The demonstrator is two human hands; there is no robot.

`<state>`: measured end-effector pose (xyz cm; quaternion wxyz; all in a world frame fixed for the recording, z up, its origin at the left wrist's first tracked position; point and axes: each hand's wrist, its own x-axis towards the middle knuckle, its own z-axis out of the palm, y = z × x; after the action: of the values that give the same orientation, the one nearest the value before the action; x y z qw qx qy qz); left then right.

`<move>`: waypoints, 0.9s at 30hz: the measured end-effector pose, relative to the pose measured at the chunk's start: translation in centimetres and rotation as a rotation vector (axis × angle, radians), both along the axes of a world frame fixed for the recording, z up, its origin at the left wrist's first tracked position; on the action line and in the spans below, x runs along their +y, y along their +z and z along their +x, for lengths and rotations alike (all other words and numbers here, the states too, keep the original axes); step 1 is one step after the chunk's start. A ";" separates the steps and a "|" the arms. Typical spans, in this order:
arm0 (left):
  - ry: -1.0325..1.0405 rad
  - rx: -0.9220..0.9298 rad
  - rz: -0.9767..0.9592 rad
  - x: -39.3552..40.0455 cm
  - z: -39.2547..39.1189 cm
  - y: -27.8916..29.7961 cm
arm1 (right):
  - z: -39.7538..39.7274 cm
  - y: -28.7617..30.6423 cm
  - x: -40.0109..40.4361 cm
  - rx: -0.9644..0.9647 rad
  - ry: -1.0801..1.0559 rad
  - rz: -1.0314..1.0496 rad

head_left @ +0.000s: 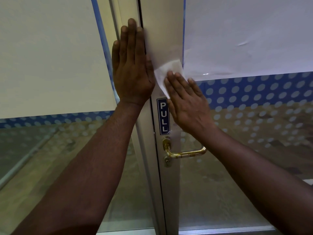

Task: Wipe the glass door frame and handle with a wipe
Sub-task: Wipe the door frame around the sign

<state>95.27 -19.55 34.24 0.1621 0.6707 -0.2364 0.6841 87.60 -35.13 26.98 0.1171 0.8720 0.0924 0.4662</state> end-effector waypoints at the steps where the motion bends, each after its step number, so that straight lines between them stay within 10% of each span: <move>1: 0.001 0.001 -0.003 0.0 0.0 0.0 | 0.3 0.4 0.2 -0.013 -0.013 0.014; 27: 0.036 0.071 -0.006 0.1 -0.5 0.0 | -0.7 -0.8 1.2 0.155 -0.019 -0.096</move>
<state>94.80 -19.41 34.21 0.1601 0.6980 -0.2165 0.6635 86.91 -33.94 26.16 0.1558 0.8996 0.1150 0.3913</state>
